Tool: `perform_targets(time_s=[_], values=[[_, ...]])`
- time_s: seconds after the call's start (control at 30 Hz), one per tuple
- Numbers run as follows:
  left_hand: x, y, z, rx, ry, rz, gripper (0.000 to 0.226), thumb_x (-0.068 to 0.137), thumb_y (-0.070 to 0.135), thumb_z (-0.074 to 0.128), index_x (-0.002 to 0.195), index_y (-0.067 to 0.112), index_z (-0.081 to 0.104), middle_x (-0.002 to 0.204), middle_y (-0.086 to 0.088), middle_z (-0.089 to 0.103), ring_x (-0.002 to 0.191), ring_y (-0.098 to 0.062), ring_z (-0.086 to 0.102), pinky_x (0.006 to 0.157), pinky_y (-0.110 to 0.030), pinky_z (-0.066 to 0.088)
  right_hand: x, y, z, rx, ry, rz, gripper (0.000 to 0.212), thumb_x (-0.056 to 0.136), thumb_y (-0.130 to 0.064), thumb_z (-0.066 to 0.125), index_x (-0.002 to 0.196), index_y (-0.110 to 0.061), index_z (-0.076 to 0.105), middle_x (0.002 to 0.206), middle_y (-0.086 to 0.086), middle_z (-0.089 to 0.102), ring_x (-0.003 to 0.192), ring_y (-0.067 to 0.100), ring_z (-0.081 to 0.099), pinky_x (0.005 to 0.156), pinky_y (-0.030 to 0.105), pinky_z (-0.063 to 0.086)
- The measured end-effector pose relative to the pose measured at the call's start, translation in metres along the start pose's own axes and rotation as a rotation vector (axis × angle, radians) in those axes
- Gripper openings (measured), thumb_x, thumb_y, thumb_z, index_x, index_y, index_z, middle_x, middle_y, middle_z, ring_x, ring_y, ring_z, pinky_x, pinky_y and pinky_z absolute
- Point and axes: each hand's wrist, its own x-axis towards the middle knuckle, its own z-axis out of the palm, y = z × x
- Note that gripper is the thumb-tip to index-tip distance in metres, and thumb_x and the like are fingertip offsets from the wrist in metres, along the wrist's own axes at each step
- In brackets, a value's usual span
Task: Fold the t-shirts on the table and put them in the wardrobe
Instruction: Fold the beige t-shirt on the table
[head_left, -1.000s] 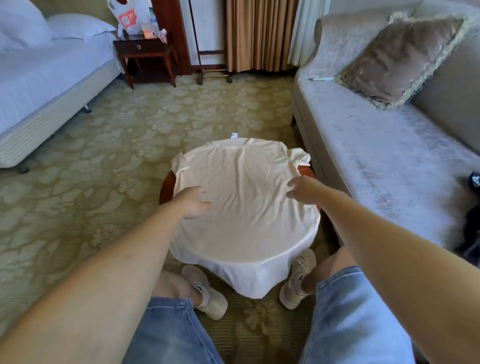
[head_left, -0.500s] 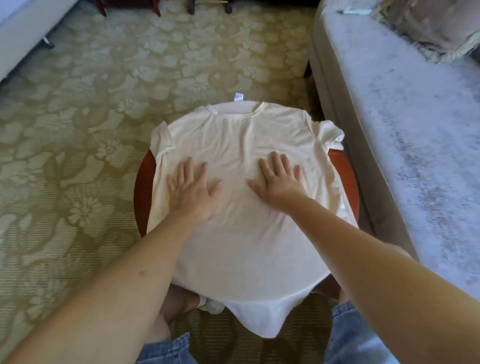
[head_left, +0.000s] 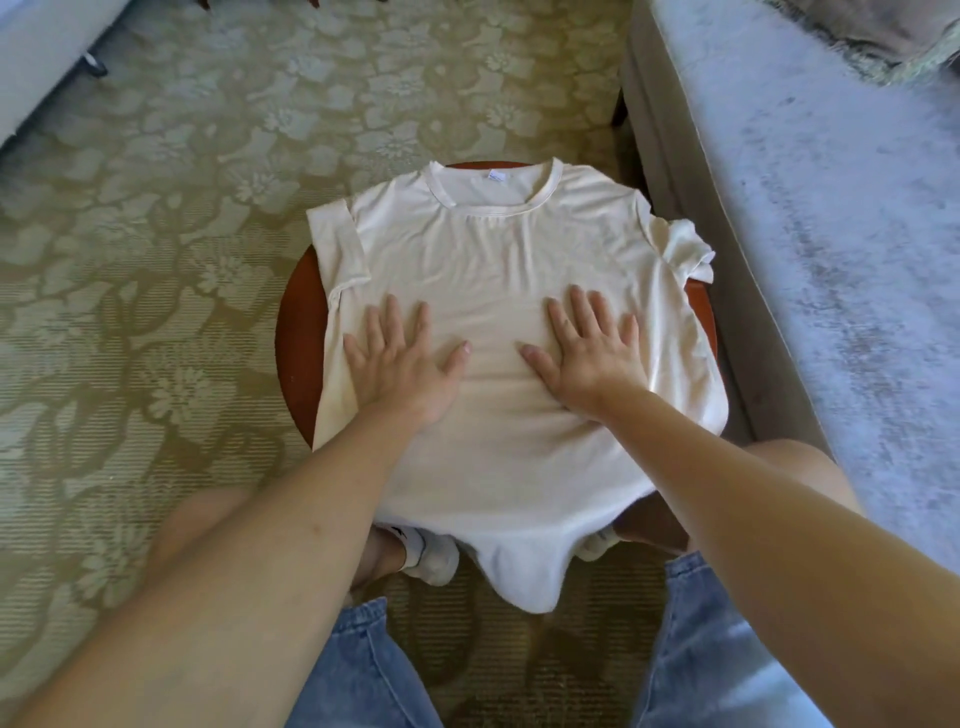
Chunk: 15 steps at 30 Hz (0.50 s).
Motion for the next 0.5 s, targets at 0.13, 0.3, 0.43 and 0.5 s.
perform_targets(time_s=[0.13, 0.3, 0.43, 0.5], values=[[-0.023, 0.005, 0.003, 0.001, -0.020, 0.017, 0.079, 0.090, 0.073, 0.010, 0.155, 0.030, -0.004, 0.162, -0.005, -0.018, 0.149, -0.026, -0.017, 0.119, -0.053, -0.007, -0.025, 0.007, 0.004, -0.006, -0.014, 0.000, 0.080, 0.089, -0.075, 0.007, 0.155, -0.031, -0.004, 0.163, -0.002, -0.016, 0.149, 0.022, -0.017, 0.120, 0.051, -0.006], [-0.042, 0.009, 0.010, 0.002, -0.007, 0.029, 0.079, 0.090, 0.072, 0.009, 0.155, 0.030, -0.004, 0.162, -0.006, -0.017, 0.149, -0.028, -0.016, 0.119, -0.054, -0.005, -0.044, 0.012, 0.006, 0.022, -0.012, 0.010, 0.080, 0.089, -0.074, 0.009, 0.155, -0.031, -0.002, 0.163, -0.002, -0.013, 0.149, 0.021, -0.016, 0.120, 0.051, -0.005], [-0.044, 0.008, 0.010, -0.018, 0.004, 0.033, 0.078, 0.090, 0.073, 0.008, 0.156, 0.031, 0.000, 0.163, -0.004, -0.014, 0.149, -0.028, -0.013, 0.119, -0.054, -0.002, -0.045, 0.007, 0.003, -0.003, -0.003, 0.030, 0.081, 0.091, -0.073, 0.015, 0.155, -0.024, 0.012, 0.164, 0.004, -0.002, 0.150, 0.025, -0.007, 0.119, 0.053, -0.002], [-0.044, 0.007, 0.006, -0.010, 0.024, 0.044, 0.076, 0.090, 0.073, 0.011, 0.154, 0.031, 0.009, 0.164, -0.005, -0.004, 0.150, -0.028, -0.005, 0.118, -0.052, 0.004, -0.039, -0.001, -0.003, 0.008, 0.040, 0.059, 0.079, 0.090, -0.072, 0.026, 0.147, -0.018, 0.030, 0.160, 0.011, 0.012, 0.148, 0.030, 0.004, 0.118, 0.055, 0.003]])
